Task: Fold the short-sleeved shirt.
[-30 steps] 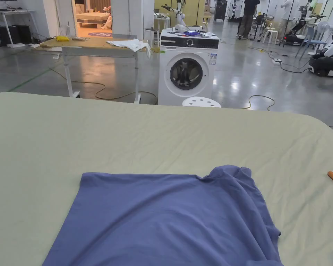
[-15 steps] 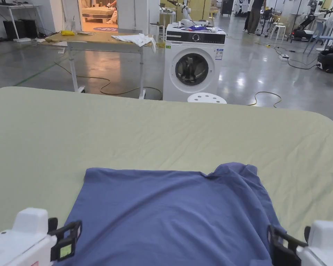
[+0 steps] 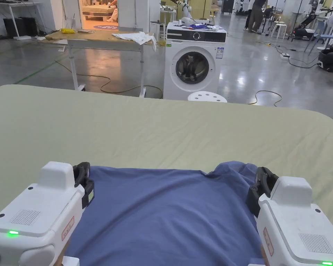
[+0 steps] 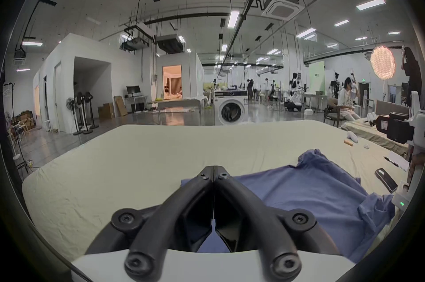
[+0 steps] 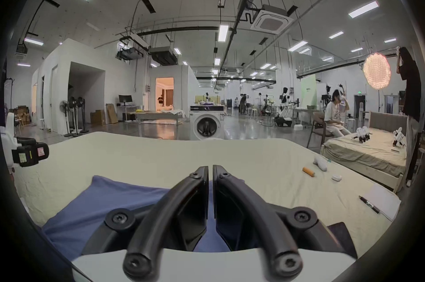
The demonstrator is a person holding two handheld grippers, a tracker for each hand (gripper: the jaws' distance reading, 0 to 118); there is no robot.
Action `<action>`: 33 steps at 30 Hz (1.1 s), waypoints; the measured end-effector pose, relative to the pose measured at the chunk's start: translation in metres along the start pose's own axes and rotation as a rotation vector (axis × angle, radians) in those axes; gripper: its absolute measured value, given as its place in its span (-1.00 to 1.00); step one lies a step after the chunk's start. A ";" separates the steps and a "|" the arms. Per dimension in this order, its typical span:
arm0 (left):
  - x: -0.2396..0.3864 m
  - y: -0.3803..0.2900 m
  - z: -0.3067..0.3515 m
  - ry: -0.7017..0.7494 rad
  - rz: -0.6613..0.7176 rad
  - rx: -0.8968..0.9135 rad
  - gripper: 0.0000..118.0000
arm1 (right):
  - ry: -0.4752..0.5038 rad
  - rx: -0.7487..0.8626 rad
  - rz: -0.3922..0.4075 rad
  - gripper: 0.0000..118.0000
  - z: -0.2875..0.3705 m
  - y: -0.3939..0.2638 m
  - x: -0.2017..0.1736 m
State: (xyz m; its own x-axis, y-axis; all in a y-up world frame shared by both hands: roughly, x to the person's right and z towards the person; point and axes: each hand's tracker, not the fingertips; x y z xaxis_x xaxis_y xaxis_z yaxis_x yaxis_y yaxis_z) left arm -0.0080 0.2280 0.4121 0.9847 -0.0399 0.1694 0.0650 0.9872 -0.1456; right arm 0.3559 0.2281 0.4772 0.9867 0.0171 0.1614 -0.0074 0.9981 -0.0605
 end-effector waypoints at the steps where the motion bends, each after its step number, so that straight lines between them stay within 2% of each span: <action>1: -0.001 0.001 0.003 -0.001 0.000 0.005 -1.00 | 0.009 0.000 -0.003 -1.00 0.001 0.001 -0.002; 4: -0.009 0.000 0.007 -0.003 -0.008 -0.004 -1.00 | -0.005 0.012 0.031 -1.00 0.004 0.001 -0.008; 7: -0.023 -0.003 0.013 0.003 0.005 -0.057 -1.00 | 0.016 0.002 0.022 -1.00 0.004 0.001 -0.009; 15: -0.069 -0.034 0.042 -0.035 0.052 -0.385 -1.00 | 0.037 -0.057 0.035 -1.00 0.005 -0.012 -0.008; 19: -0.086 -0.060 0.053 -0.034 0.121 -0.540 -1.00 | 0.041 -0.096 0.031 -1.00 0.006 -0.020 -0.007; 20: -0.089 -0.067 0.054 -0.021 0.139 -0.582 -0.94 | 0.042 -0.108 0.033 -1.00 0.005 -0.022 -0.007; 22: -0.091 -0.080 0.055 -0.003 0.145 -0.654 -0.54 | 0.042 -0.120 0.038 -1.00 0.006 -0.026 -0.007; 24: -0.089 -0.089 0.057 0.022 0.166 -0.720 -0.03 | 0.041 -0.136 0.039 -1.00 0.006 -0.029 -0.005; 25: -0.089 -0.094 0.056 0.049 0.183 -0.744 0.07 | 0.040 -0.144 0.038 -1.00 0.006 -0.031 -0.004; 28: -0.087 -0.107 0.053 0.104 0.209 -0.801 0.12 | 0.029 -0.168 0.032 -1.00 0.007 -0.036 0.001; 30: -0.082 -0.116 0.052 0.085 0.193 -0.843 0.13 | 0.022 -0.183 0.027 -1.00 0.008 -0.039 0.004; 33: -0.074 -0.111 0.062 0.083 0.118 -0.805 0.14 | 0.015 -0.200 0.028 -1.00 0.012 -0.043 0.010</action>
State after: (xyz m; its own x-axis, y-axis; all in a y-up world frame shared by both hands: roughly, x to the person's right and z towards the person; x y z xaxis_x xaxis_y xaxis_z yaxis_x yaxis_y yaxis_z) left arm -0.0982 0.1311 0.4758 0.9991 0.0150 0.0405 0.0246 0.5735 -0.8189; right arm 0.3643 0.1861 0.4935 0.9888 0.0428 0.1427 -0.0043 0.9657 -0.2597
